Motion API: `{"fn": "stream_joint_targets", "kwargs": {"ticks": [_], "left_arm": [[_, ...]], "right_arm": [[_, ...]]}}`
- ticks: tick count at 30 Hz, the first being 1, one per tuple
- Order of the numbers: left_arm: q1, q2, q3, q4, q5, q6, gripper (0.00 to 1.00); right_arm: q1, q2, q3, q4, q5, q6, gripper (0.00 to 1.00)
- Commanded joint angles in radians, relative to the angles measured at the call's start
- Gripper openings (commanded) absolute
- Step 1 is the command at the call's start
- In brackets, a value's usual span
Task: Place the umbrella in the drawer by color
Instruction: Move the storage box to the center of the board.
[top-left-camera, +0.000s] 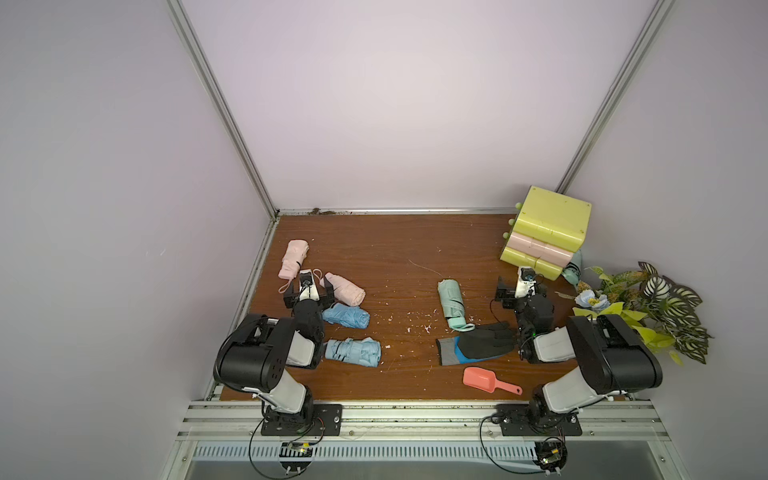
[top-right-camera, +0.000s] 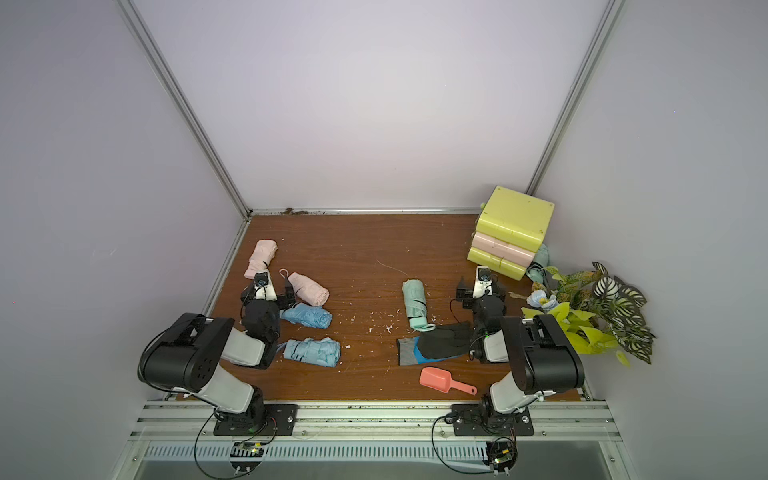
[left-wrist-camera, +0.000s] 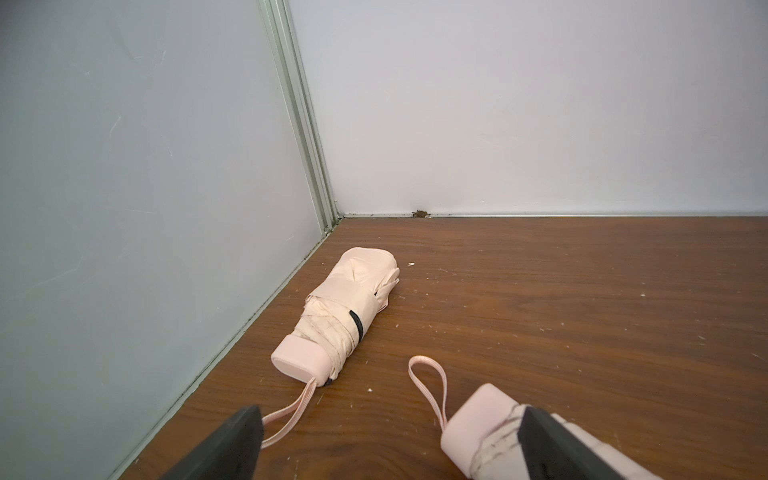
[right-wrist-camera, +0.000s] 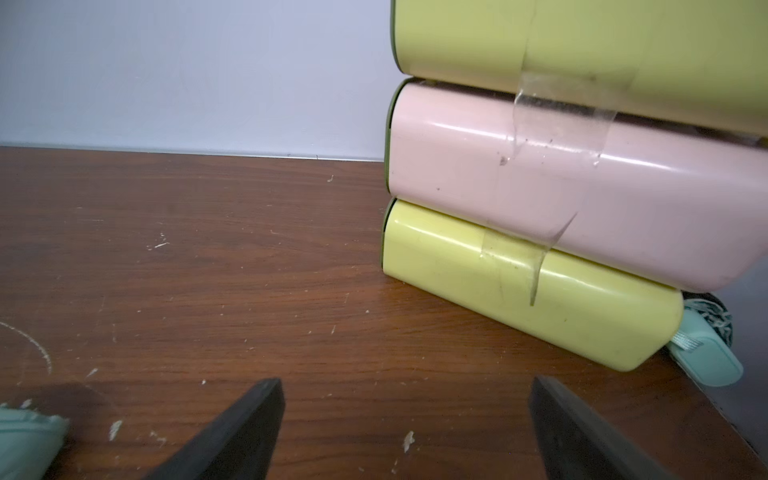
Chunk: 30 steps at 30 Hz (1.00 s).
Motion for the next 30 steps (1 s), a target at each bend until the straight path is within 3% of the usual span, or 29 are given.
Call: {"fn": "stream_joint_targets", "kwargs": {"ticks": [1, 18, 21, 23, 24, 26, 28, 30], "left_arm": [[0.002, -0.007, 0.009, 0.02, 0.002, -0.007, 1.0], [0.002, -0.011, 0.005, 0.024, 0.003, -0.008, 1.0], [-0.012, -0.034, -0.029, 0.07, -0.056, -0.017, 1.0], [-0.011, -0.053, -0.069, 0.121, -0.024, -0.001, 1.0], [-0.029, -0.06, -0.084, 0.167, -0.045, 0.018, 1.0], [-0.116, -0.126, -0.091, 0.179, -0.26, 0.072, 1.0], [-0.163, -0.222, -0.091, 0.129, -0.289, 0.132, 1.0], [-0.178, -0.347, -0.088, 0.041, -0.275, 0.068, 0.99]], "right_arm": [[0.002, -0.012, 0.002, 0.049, -0.01, 0.005, 1.0], [0.012, -0.012, -0.002, 0.058, -0.015, -0.004, 1.0], [-0.003, -0.013, -0.004, 0.056, 0.037, 0.036, 1.0], [-0.01, -0.012, -0.009, 0.069, 0.055, 0.05, 1.0], [-0.009, -0.013, -0.008, 0.068, 0.057, 0.049, 1.0], [-0.005, -0.016, -0.013, 0.08, 0.064, 0.044, 0.99], [0.013, -0.108, -0.034, 0.045, 0.151, 0.05, 1.0], [0.024, -0.275, -0.005, -0.14, 0.204, 0.055, 1.0]]}}
